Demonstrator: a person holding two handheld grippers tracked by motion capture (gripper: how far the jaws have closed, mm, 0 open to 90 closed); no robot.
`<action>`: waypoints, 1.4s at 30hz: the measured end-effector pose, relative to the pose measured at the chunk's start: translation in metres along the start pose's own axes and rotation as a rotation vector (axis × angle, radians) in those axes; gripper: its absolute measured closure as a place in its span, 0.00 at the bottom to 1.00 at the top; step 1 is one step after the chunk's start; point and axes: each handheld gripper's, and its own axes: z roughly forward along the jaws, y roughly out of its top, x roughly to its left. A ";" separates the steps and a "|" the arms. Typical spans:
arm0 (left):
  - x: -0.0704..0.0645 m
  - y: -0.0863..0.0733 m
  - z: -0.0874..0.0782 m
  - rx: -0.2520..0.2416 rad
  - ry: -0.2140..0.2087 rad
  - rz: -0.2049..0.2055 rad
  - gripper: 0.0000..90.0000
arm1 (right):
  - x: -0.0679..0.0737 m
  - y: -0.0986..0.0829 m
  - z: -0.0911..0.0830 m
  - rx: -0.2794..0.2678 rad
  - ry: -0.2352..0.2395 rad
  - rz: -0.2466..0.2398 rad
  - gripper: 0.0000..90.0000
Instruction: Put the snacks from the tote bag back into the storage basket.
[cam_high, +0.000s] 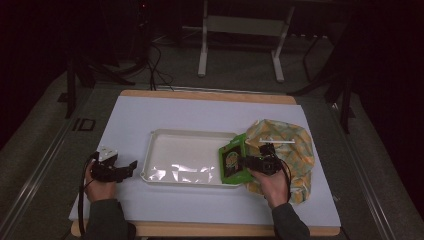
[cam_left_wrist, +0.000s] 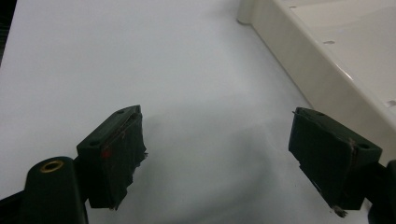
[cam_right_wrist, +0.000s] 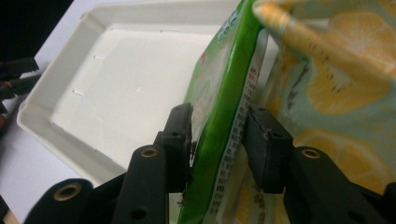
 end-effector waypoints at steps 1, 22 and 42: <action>0.000 0.000 0.000 0.001 0.000 0.000 0.21 | 0.000 -0.001 0.000 0.001 0.001 -0.001 0.69; 0.000 0.000 0.000 0.000 -0.001 0.000 0.21 | 0.004 -0.017 0.007 0.085 0.048 -0.029 0.70; 0.000 0.000 0.000 0.001 -0.001 0.001 0.21 | 0.013 -0.021 0.007 0.119 0.082 -0.066 0.71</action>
